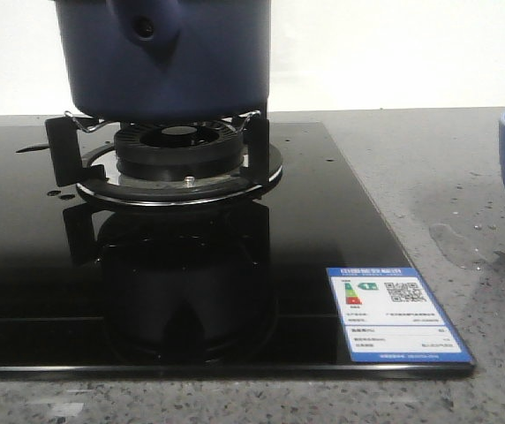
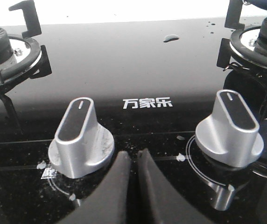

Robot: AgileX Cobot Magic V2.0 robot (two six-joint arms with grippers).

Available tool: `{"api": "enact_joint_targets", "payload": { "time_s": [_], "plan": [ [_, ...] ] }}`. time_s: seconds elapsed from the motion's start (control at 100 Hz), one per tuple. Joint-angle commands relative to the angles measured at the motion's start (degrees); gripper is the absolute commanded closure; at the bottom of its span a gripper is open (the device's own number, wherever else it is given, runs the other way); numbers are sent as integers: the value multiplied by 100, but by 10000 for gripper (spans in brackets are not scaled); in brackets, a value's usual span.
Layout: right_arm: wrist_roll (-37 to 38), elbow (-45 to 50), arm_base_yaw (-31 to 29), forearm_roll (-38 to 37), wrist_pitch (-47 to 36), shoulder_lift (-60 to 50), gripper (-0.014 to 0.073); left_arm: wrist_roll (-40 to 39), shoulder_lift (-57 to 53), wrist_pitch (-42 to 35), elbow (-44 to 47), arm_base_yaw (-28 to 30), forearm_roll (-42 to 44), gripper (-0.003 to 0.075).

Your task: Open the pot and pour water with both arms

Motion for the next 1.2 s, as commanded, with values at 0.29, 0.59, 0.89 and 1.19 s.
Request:
{"api": "enact_joint_targets", "payload": {
  "time_s": [0.29, 0.59, 0.89, 1.19],
  "plan": [
    [-66, -113, -5, 9, -455, -36, 657, -49, -151, -259, 150, 7, -36, 741],
    [-66, 158, -127, -797, -652, -36, 657, -49, -151, -259, 150, 7, -36, 741],
    [569, 2311, -1026, -1277, -3175, -36, 657, -49, -151, -259, 150, 7, -36, 741],
    [569, 3266, -1275, -1277, -3461, -79, 657, -49, -151, -259, 150, 7, -36, 741]
  ]
}}
